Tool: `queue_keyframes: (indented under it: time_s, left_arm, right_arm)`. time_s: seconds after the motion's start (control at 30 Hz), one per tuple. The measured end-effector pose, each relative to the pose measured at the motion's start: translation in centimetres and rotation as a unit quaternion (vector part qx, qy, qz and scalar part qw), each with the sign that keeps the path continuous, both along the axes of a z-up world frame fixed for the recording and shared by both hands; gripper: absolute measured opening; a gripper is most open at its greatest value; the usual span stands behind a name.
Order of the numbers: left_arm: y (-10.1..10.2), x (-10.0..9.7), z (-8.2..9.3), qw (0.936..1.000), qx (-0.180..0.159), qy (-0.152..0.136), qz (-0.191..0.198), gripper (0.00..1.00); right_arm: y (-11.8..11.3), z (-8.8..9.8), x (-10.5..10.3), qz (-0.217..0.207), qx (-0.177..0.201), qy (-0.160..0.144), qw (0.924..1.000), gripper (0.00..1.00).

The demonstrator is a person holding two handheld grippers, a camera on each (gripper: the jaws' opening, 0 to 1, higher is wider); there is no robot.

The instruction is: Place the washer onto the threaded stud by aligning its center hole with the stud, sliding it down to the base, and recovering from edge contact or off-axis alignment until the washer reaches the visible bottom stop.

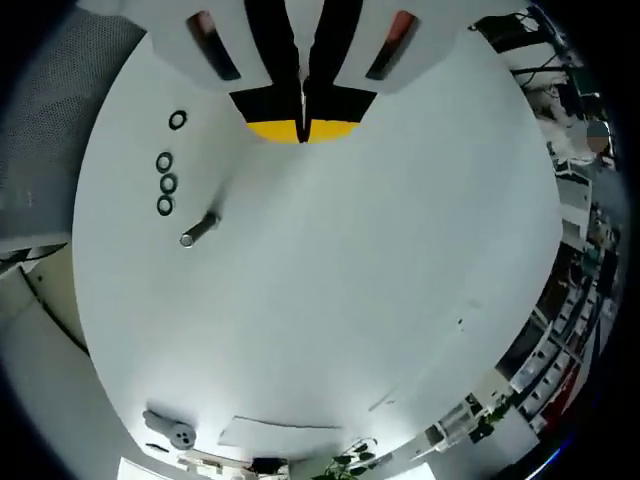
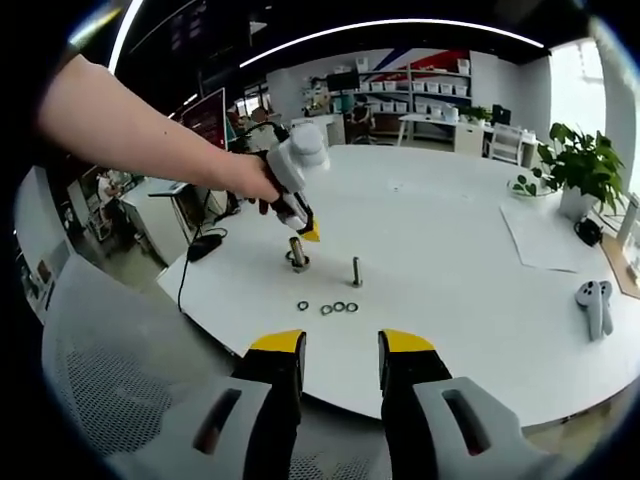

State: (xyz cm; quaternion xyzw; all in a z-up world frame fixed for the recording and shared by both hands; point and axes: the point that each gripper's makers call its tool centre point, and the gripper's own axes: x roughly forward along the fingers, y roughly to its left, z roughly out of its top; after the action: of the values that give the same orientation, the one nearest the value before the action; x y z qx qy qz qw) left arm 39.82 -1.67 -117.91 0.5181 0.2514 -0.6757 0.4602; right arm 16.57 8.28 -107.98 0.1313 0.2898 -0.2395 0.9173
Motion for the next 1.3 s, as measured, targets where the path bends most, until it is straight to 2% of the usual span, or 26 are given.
queue_keyframes:
  time_s: [0.13, 0.2, 0.3, 0.53, 0.6, 0.67, 0.8, 0.87, 0.93, 1.0, 1.07, 1.3]
  left_arm:
    - [-0.2, 0.6, 0.9, 0.9994, -0.031, 0.009, 0.011, 0.01]
    - [0.1, -0.5, 1.9, 0.9982, -0.042, 0.034, 0.028, 0.06]
    - [0.6, 0.0, 2.1, 0.9978, -0.047, 0.035, 0.030, 0.05]
    - [4.0, 0.3, 3.4, 0.9941, -0.073, 0.045, 0.066, 0.06]
    - [5.0, 1.3, 3.0, 0.9927, -0.068, 0.050, 0.087, 0.07]
    - [6.4, 0.6, 3.2, 0.9919, -0.073, 0.050, 0.091, 0.08]
    - [8.5, 0.7, 3.1, 0.9898, -0.075, 0.056, 0.107, 0.08]
    - [9.0, 1.1, 3.0, 0.9872, -0.076, 0.063, 0.125, 0.09]
    - [10.2, 0.5, 3.2, 0.9848, -0.079, 0.070, 0.138, 0.09]
    - [10.8, 1.0, 3.2, 0.9840, -0.080, 0.069, 0.144, 0.09]
    - [11.1, 2.2, 3.0, 0.9852, -0.070, 0.054, 0.147, 0.09]
    - [13.9, 2.7, 3.9, 0.9822, -0.073, 0.054, 0.164, 0.09]
  right_arm:
    - [0.0, 0.0, 0.0, 0.002, 0.001, 0.000, 1.0000, 0.32]
    - [0.1, 0.0, 0.1, 0.004, 0.000, -0.001, 1.0000, 0.32]
    - [0.1, 0.1, 0.2, 0.005, 0.000, -0.003, 1.0000, 0.32]
    - [0.3, 0.1, 0.3, 0.011, 0.000, -0.005, 0.9999, 0.31]
    - [0.3, 0.2, 0.3, 0.013, -0.001, -0.006, 0.9999, 0.31]
    - [0.3, 0.2, 0.4, 0.013, -0.001, -0.007, 0.9999, 0.31]
    - [0.4, 0.4, 0.5, 0.018, -0.003, -0.011, 0.9998, 0.31]
    - [0.5, 0.4, 0.5, 0.020, -0.004, -0.011, 0.9997, 0.31]
    - [0.6, 0.3, 0.5, 0.021, -0.004, -0.009, 0.9997, 0.31]
    - [0.6, 0.3, 0.6, 0.025, -0.005, -0.008, 0.9997, 0.31]
    - [0.7, 0.3, 0.6, 0.028, -0.005, -0.007, 0.9996, 0.31]
    - [0.8, 0.3, 0.7, 0.029, -0.004, -0.008, 0.9995, 0.30]
